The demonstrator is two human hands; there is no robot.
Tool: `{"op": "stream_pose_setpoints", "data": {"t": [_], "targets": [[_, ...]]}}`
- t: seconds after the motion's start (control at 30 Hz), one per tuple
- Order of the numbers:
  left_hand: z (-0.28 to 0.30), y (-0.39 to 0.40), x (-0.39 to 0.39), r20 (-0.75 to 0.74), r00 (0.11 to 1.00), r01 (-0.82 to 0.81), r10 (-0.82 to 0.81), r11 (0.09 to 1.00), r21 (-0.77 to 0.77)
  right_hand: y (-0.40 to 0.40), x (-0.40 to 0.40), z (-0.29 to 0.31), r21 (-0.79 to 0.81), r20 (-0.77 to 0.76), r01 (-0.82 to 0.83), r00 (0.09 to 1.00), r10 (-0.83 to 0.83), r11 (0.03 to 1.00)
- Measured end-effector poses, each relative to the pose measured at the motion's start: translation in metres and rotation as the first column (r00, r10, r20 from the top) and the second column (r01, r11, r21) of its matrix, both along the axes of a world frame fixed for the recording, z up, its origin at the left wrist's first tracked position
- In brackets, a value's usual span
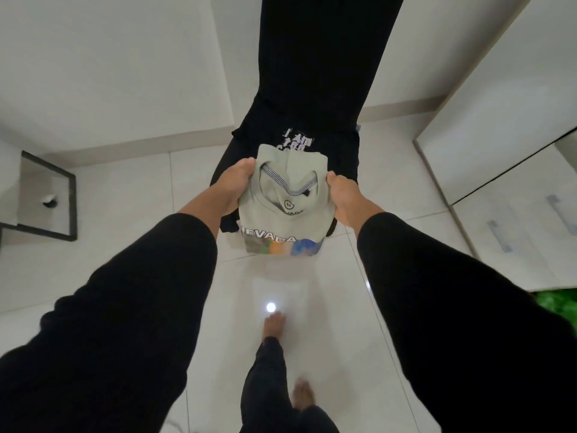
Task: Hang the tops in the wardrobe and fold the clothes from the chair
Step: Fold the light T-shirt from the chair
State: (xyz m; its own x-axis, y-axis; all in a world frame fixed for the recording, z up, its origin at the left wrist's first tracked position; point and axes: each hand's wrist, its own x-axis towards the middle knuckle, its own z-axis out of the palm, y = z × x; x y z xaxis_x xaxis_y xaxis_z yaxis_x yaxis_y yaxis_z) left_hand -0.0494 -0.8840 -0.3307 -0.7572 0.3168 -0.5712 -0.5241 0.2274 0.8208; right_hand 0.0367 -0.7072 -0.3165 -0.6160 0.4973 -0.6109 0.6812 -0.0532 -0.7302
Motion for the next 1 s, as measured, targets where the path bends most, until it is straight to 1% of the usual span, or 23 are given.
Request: {"op": "stream_pose_setpoints", "data": {"t": [0.27, 0.33, 0.4, 0.47, 0.5, 0.57, 0.6, 0.7, 0.73, 0.8, 0.87, 0.93, 1.0], "targets": [[-0.084, 0.050, -0.118, -0.067, 0.998, -0.009, 0.004, 0.997, -0.075, 0.048, -0.104, -0.072, 0.012, -0.009, 0.041, 0.999, -0.041, 0.999], [-0.106, 0.064, -0.146, -0.116, 0.993, -0.030, 0.014, 0.990, -0.139, 0.059, -0.129, -0.091, 0.030, -0.018, 0.059, 0.998, -0.059, 0.998], [-0.126, 0.077, -0.165, -0.182, 0.983, -0.059, 0.014, 0.968, -0.244, 0.067, -0.149, -0.109, 0.024, -0.032, 0.095, 0.995, -0.095, 0.995], [-0.148, 0.086, -0.177, -0.193, 0.981, -0.066, 0.005, 0.948, -0.310, 0.076, -0.163, -0.131, 0.004, -0.030, 0.108, 0.994, -0.108, 0.994], [-0.158, 0.089, -0.180, -0.183, 0.983, -0.054, -0.007, 0.944, -0.326, 0.078, -0.167, -0.140, 0.004, 0.000, 0.100, 0.995, -0.100, 0.995], [-0.174, 0.091, -0.179, -0.198, 0.979, -0.034, -0.043, 0.930, -0.366, 0.080, -0.170, -0.159, 0.048, 0.063, 0.117, 0.991, -0.120, 0.992], [-0.180, 0.092, -0.176, -0.238, 0.971, -0.066, -0.028, 0.923, -0.379, 0.080, -0.170, -0.167, 0.099, 0.082, 0.136, 0.986, -0.144, 0.986], [-0.186, 0.092, -0.160, -0.366, 0.923, -0.265, 0.114, 0.880, -0.395, 0.077, -0.169, -0.178, 0.280, 0.102, 0.150, 0.978, -0.185, 0.948], [-0.187, 0.090, -0.152, -0.398, 0.906, -0.313, 0.143, 0.860, -0.404, 0.076, -0.168, -0.179, 0.308, 0.110, 0.140, 0.977, -0.181, 0.941], [-0.191, 0.086, -0.133, -0.454, 0.874, -0.381, 0.174, 0.825, -0.418, 0.075, -0.165, -0.180, 0.285, 0.108, 0.133, 0.980, -0.170, 0.949], [-0.196, 0.081, -0.112, -0.492, 0.844, -0.444, 0.215, 0.794, -0.415, 0.076, -0.161, -0.176, 0.210, 0.112, 0.155, 0.977, -0.181, 0.965], [-0.203, 0.077, -0.089, -0.478, 0.822, -0.520, 0.309, 0.749, -0.411, 0.078, -0.154, -0.174, 0.167, 0.156, 0.138, 0.974, -0.165, 0.976], [-0.211, 0.073, -0.065, -0.439, 0.803, -0.579, 0.404, 0.703, -0.412, 0.077, -0.147, -0.172, 0.142, 0.177, 0.087, 0.978, -0.112, 0.986]]}}
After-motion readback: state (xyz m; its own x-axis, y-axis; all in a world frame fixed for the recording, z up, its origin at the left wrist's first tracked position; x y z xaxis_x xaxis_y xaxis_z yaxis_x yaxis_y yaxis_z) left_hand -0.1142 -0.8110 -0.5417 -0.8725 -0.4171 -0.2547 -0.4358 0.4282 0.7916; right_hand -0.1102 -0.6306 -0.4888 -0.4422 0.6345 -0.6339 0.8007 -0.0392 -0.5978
